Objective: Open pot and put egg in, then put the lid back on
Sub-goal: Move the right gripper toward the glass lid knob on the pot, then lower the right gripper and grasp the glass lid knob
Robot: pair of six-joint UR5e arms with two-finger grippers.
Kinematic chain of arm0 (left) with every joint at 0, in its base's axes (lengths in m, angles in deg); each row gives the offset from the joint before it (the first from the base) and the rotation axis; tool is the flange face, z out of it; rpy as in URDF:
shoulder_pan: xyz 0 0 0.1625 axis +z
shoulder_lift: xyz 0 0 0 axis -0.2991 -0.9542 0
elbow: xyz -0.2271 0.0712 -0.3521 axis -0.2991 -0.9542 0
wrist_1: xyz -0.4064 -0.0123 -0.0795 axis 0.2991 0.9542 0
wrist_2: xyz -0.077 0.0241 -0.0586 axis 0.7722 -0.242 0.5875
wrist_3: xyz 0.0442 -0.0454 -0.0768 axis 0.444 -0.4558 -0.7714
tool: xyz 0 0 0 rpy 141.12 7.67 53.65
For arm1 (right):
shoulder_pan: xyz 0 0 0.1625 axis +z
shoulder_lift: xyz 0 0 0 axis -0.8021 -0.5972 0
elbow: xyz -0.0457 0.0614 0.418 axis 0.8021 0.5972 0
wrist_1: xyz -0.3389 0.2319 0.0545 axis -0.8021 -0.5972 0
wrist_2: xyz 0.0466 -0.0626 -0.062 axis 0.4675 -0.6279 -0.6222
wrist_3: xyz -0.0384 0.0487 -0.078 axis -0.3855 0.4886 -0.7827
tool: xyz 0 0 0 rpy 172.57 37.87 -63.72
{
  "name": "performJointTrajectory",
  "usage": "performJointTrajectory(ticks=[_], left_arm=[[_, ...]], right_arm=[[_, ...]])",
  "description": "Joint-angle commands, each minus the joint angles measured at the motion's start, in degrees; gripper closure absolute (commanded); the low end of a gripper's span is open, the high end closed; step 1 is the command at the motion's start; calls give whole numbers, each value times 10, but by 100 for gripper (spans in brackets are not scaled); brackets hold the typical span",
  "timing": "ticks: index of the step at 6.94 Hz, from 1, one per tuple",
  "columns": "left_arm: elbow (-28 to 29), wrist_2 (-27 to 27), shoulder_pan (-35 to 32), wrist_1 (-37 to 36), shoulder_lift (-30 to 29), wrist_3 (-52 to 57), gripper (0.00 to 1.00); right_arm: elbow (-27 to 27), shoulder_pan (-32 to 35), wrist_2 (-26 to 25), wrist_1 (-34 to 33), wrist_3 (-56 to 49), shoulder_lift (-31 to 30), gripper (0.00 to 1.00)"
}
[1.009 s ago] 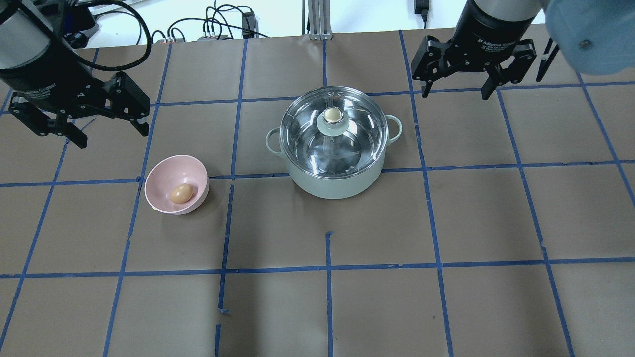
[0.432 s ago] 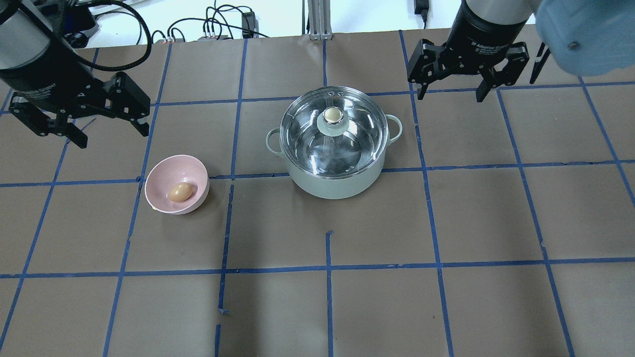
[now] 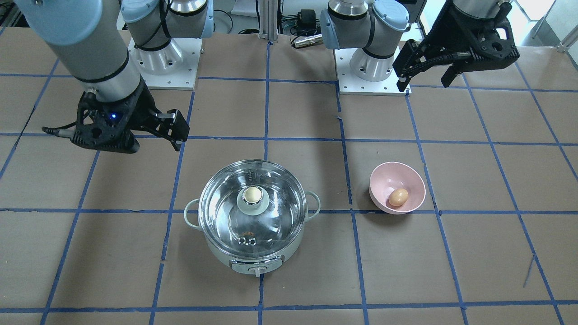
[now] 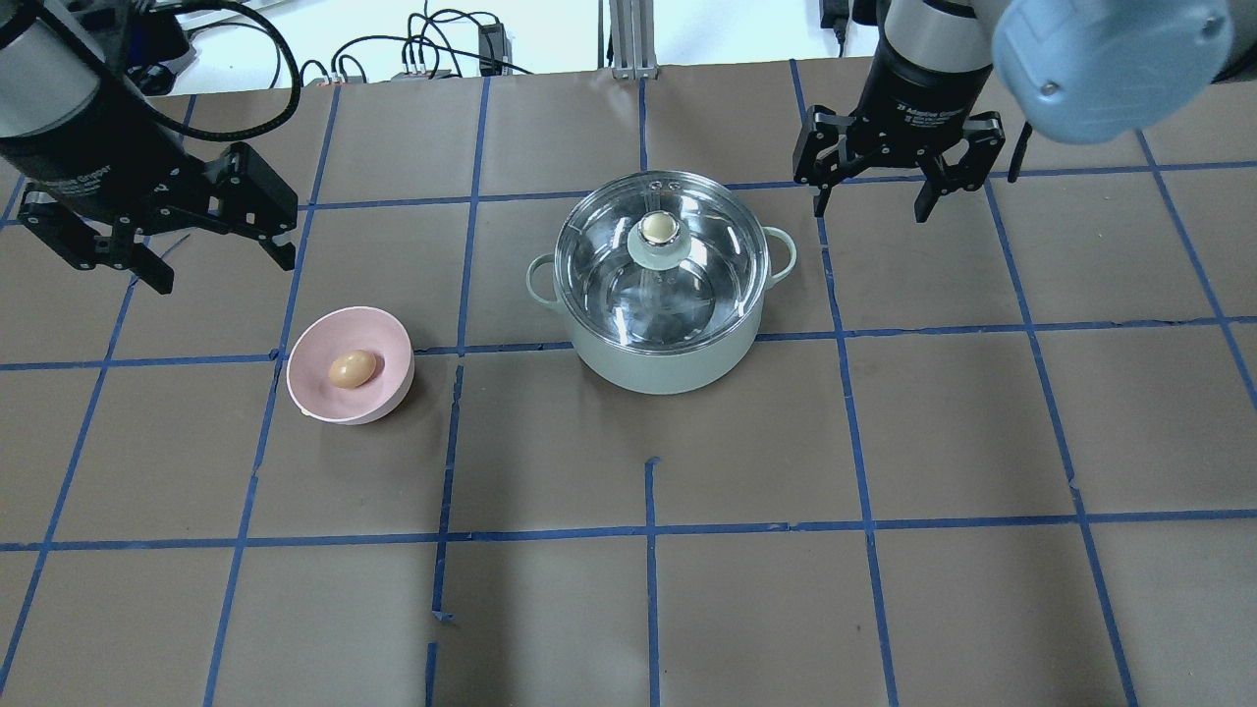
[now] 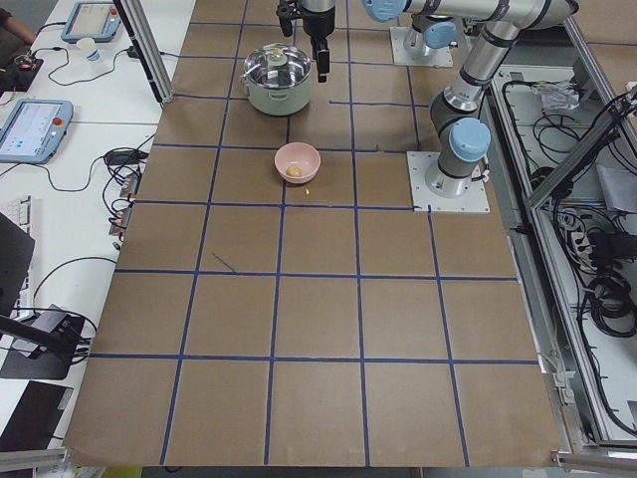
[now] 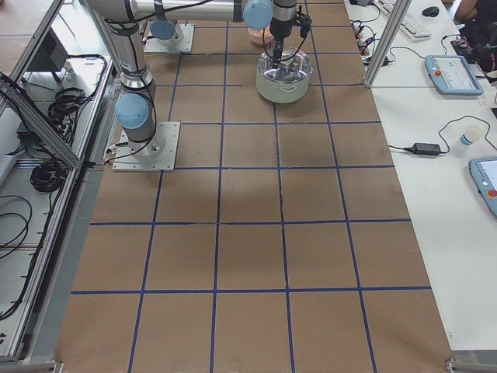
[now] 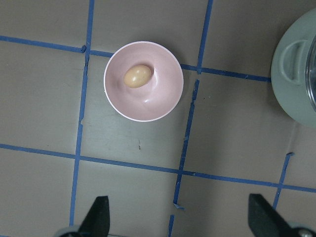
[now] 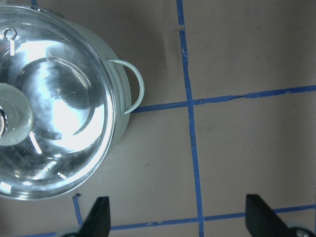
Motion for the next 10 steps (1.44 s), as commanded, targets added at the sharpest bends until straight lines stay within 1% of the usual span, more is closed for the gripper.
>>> performJointTrajectory(ticks=[1,2,3,4,5,6,8,9,10], left_arm=[[0,-1,0,0,0,0,0],[0,-1,0,0,0,0,0],[0,-1,0,0,0,0,0],[0,-1,0,0,0,0,0],[0,-1,0,0,0,0,0],[0,-1,0,0,0,0,0],[0,-1,0,0,0,0,0],[0,-1,0,0,0,0,0],[0,-1,0,0,0,1,0]], right_arm=[[35,12,44,-38,36,59,3],[56,34,49,-48,74,77,3],[72,76,49,-66,104,107,3],[79,115,48,-116,162,137,3],[74,140,36,-136,169,149,2],[67,152,26,-136,171,149,0],[49,152,23,-139,172,149,0],[41,152,-13,-164,162,147,0],[37,152,-15,-167,158,148,3]])
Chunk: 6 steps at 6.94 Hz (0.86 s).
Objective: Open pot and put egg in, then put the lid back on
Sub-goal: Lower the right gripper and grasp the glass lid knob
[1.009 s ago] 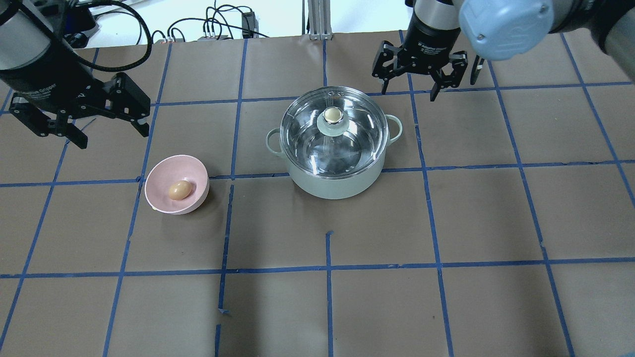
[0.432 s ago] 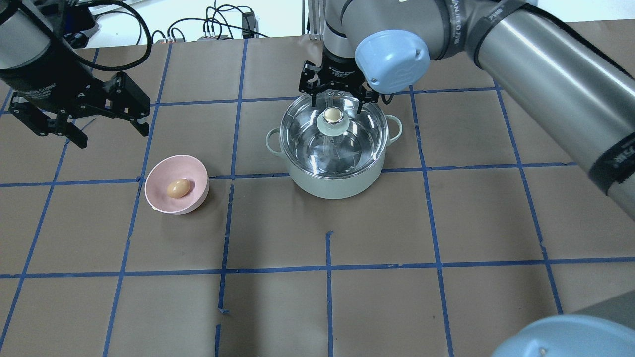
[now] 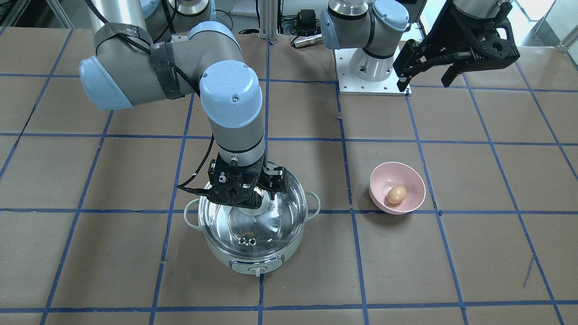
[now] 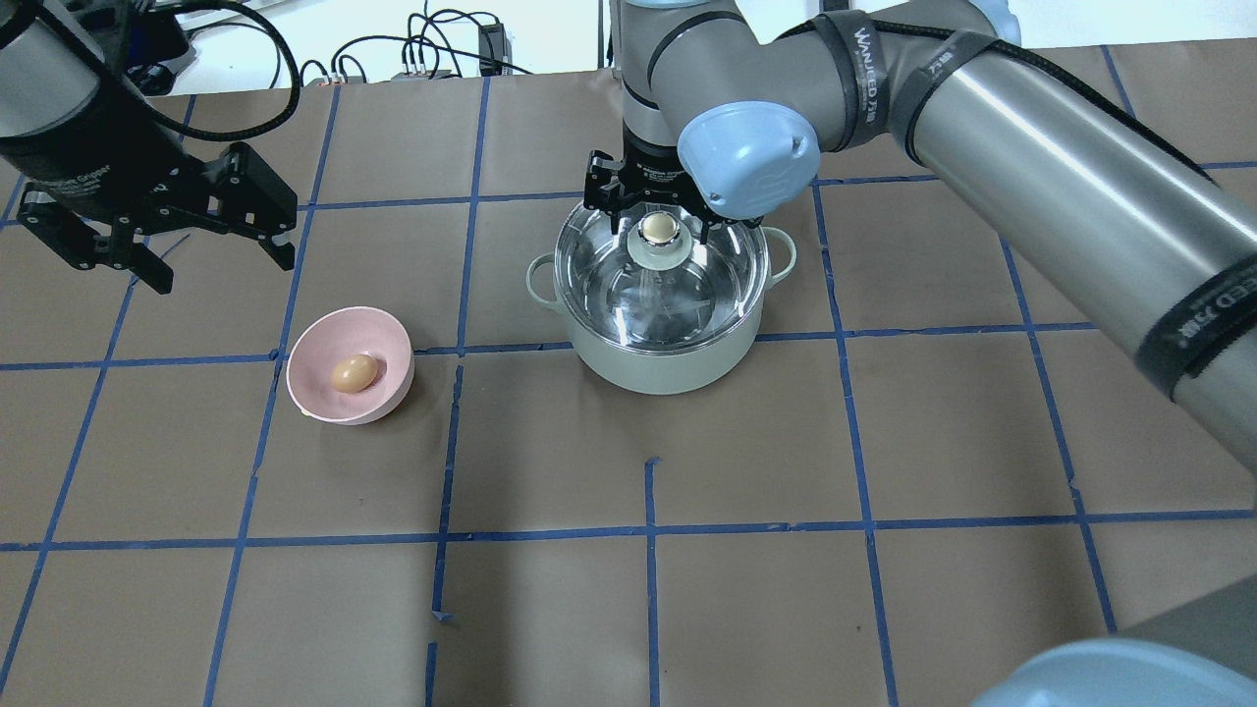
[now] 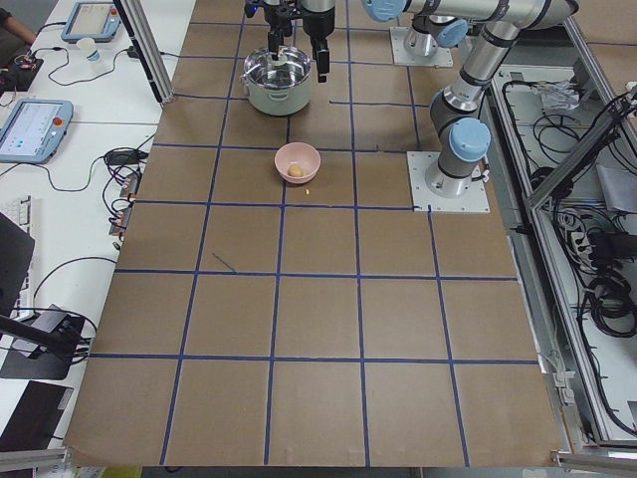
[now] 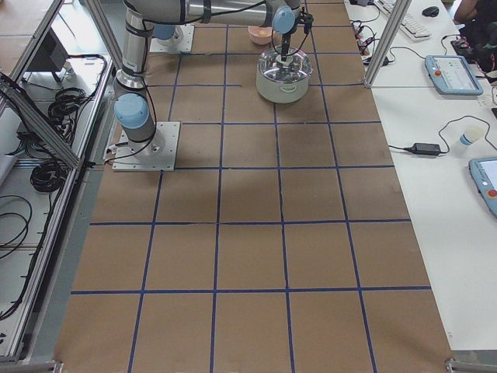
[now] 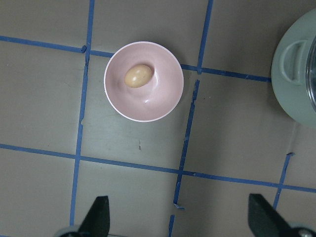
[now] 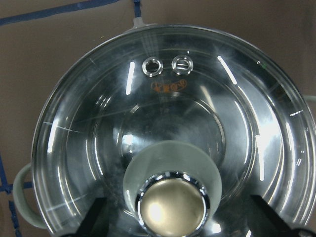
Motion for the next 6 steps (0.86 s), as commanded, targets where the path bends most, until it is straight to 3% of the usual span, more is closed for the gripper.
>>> performJointTrajectory(ticks=[1,6], left_arm=[[0,0,0,0,0,1,0],[0,-1,0,0,0,1,0]], right_arm=[[-8,0,-12,-23,-9,1,4],[-11,0,-6,-34,-9,4,9]])
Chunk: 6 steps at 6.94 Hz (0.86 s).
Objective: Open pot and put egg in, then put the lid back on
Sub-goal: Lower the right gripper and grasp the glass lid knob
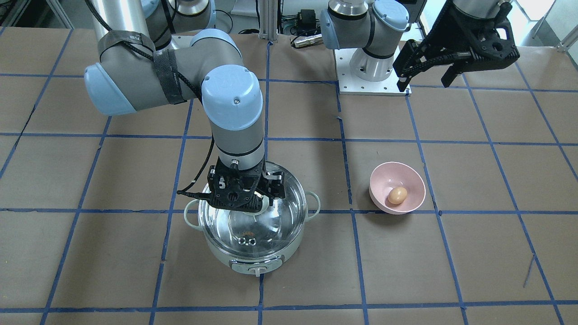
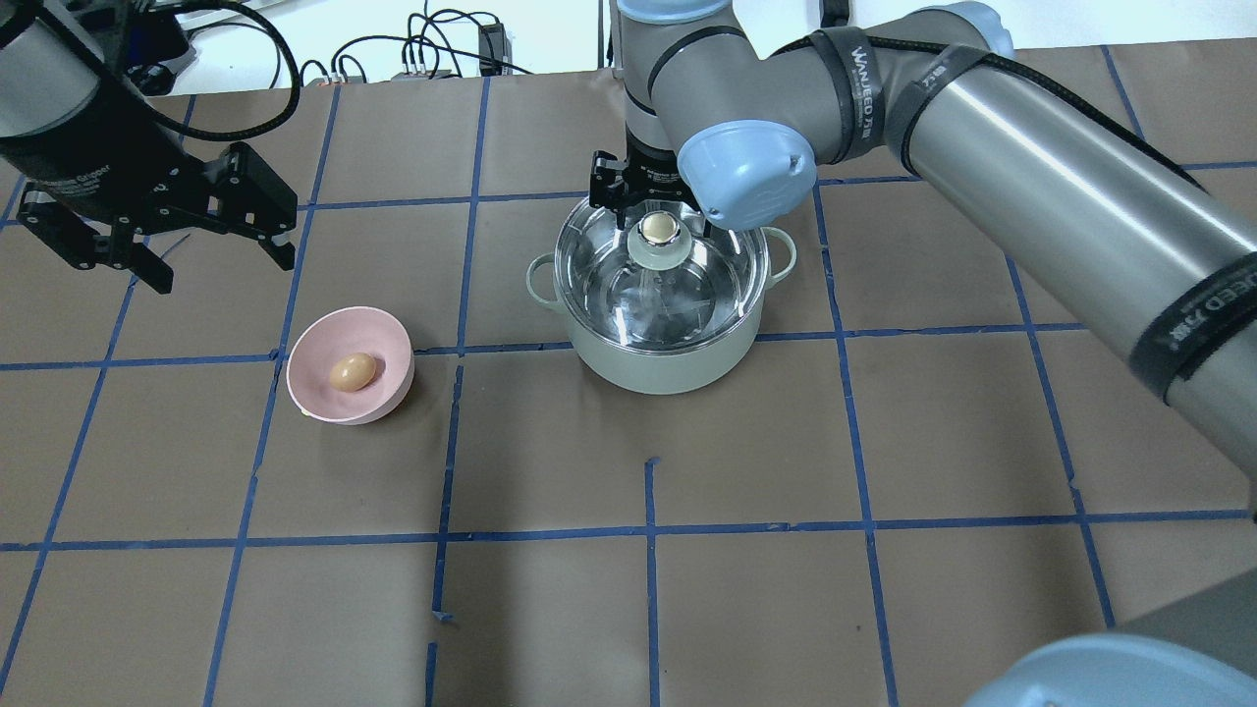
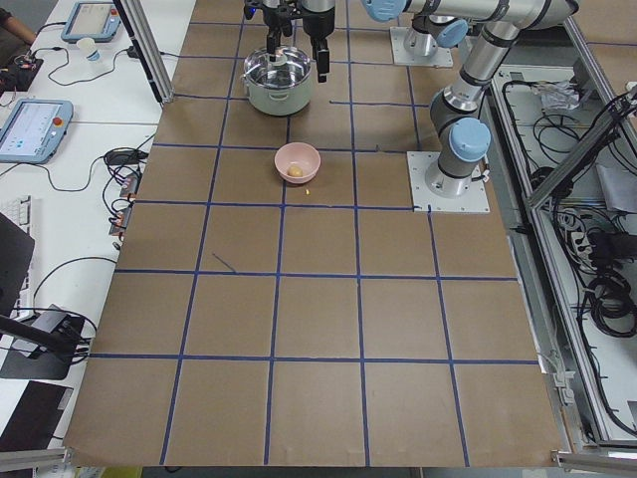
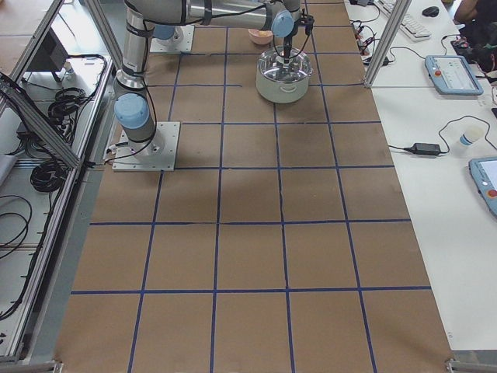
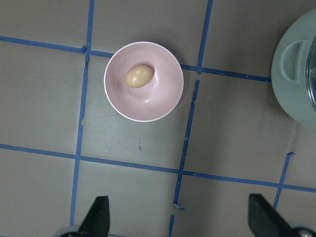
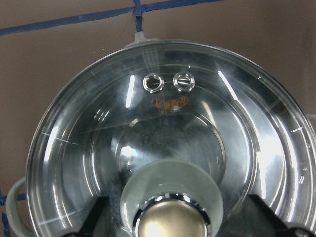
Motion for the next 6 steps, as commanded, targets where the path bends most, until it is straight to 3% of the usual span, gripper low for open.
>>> performJointTrajectory(ticks=[1,2,3,5,6], left_arm=[[0,-1,0,0,0,0,0],[0,-1,0,0,0,0,0],[0,-1,0,0,0,1,0],[-1,-2,2,0,0,6,0],[-1,-3,7,-1,3,9,0]], right_arm=[[-1,0,1,0,0,1,9],[-1,0,2,0,1,1,14],[-2,0,2,0,0,1,27],[-1,0,2,1,-3,0,73],[-1,0,2,1,-2,-1,87]])
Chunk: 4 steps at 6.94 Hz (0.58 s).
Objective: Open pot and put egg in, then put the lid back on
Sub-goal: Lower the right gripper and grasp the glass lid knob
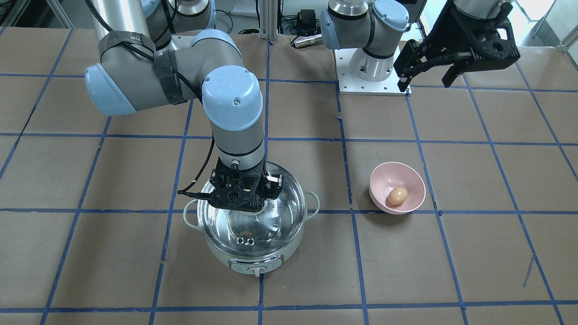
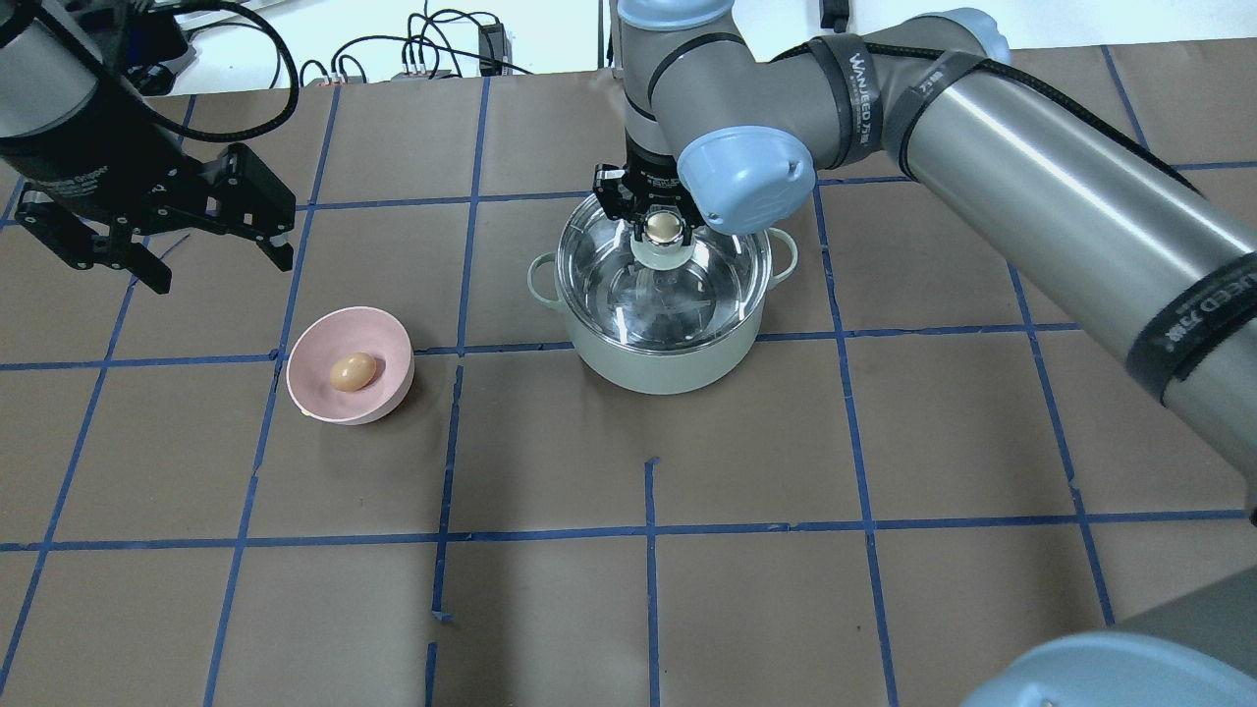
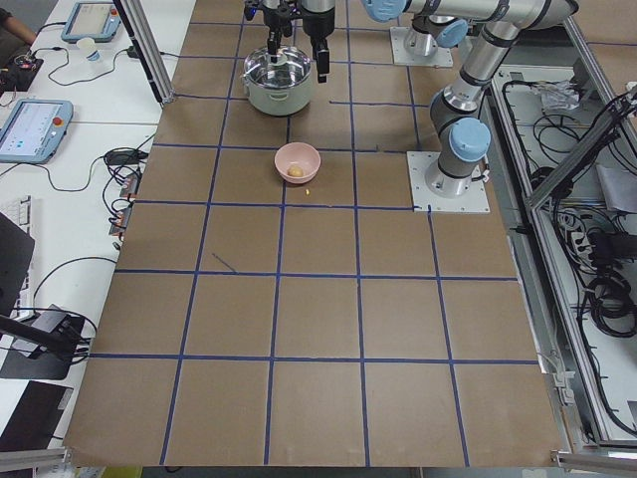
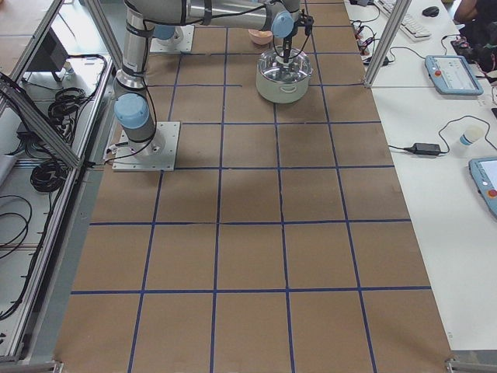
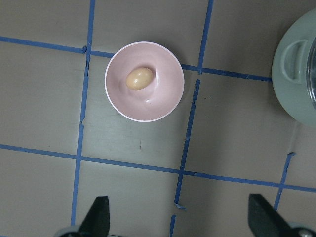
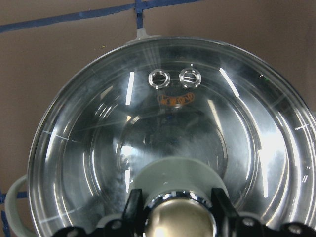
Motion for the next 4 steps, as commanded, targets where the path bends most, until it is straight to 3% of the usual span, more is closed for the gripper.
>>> performJointTrajectory(ticks=[1,3,4], left_arm=[[-5,-1,5,-23,-2,2,0],[-50,-1,8,-99,-8,11,0],[-73,-2,9,-130,-10,30,0]], right_arm=[[0,0,0,0,0,-1,91],[12,0,0,4,2,-10,91],[35,0,0,27,3,-49,91]])
